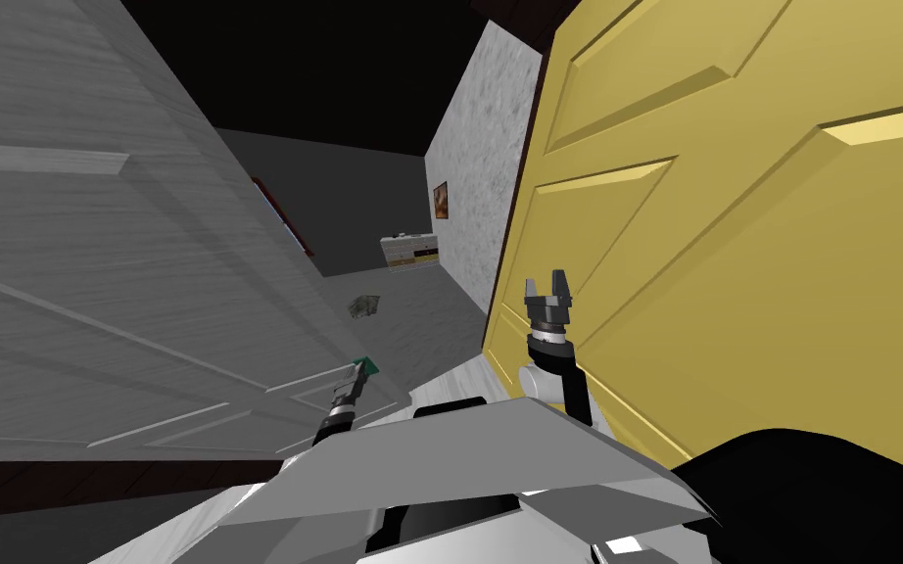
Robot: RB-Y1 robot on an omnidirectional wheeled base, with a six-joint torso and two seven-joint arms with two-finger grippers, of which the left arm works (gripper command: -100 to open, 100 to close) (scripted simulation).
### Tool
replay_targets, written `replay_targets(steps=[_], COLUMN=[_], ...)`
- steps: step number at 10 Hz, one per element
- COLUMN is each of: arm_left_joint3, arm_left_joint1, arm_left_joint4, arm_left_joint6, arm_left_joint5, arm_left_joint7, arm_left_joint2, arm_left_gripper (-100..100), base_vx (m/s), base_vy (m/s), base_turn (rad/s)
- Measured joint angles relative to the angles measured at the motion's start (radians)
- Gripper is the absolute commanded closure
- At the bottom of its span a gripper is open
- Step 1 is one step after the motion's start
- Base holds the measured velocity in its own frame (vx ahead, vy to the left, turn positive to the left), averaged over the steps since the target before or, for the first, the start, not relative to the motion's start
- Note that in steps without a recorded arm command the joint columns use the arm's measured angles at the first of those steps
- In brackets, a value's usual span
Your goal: Pull the door open
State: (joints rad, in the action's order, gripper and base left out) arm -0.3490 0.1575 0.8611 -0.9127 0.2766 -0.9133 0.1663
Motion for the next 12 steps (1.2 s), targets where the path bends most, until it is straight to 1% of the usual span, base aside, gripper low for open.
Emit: replay_targets(steps=[1, 4, 6, 9, 11, 12], arm_left_joint3=[0.005, 0.015, 0.024, 0.033, 0.042, 0.044], arm_left_joint1=[-0.001, -0.005, -0.005, -0.007, -0.008, -0.011], arm_left_joint4=[0.002, 0.000, 0.002, 0.001, 0.002, -0.003], arm_left_joint6=[0.005, 0.012, 0.019, 0.026, 0.034, 0.033], arm_left_joint5=[-0.013, -0.033, -0.055, -0.075, -0.096, -0.102], arm_left_joint7=[0.029, 0.098, 0.153, 0.223, 0.277, 0.299], arm_left_joint2=[0.002, 0.005, 0.009, 0.011, 0.015, 0.016], arm_left_gripper=[100, 100, 100, 100, 100, 100], base_vx=[-0.046, -0.039, -0.059, -0.036, -0.050, -0.044], base_vy=[0.015, 0.011, 0.019, 0.010, 0.017, 0.013], base_turn=[-0.036, -0.042, -0.060, -0.038, -0.050, -0.049])
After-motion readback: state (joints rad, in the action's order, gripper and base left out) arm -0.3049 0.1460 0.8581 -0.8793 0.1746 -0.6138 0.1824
